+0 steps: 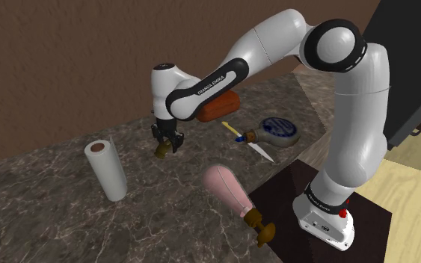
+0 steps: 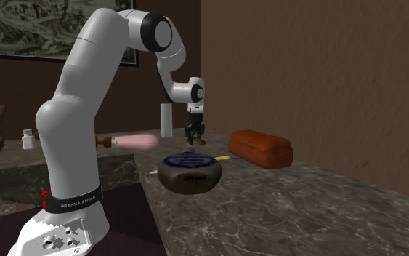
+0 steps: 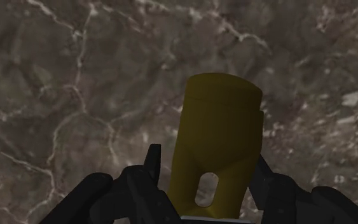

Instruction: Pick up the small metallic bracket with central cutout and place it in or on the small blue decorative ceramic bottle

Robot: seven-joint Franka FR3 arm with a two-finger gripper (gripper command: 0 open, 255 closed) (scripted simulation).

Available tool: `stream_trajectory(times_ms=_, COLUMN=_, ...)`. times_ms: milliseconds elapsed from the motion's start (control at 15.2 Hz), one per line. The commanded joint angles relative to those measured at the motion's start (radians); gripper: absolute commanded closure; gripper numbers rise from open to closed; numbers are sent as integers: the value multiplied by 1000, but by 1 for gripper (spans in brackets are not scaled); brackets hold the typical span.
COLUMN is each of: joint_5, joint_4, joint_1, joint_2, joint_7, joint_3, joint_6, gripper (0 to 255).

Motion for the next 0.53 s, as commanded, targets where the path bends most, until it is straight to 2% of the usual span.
stream_trajectory(times_ms=0, joint_5=-1, joint_4=-2, joint_1=0, joint_2=5, joint_7=0, joint_3=-2, joint_6=14, gripper=255)
stream_trajectory(times_ms=462, joint_5=4, joint_4=2, joint_1=-3, joint_2=-1, joint_7=-4, joint_3=2, joint_6=4, gripper=255)
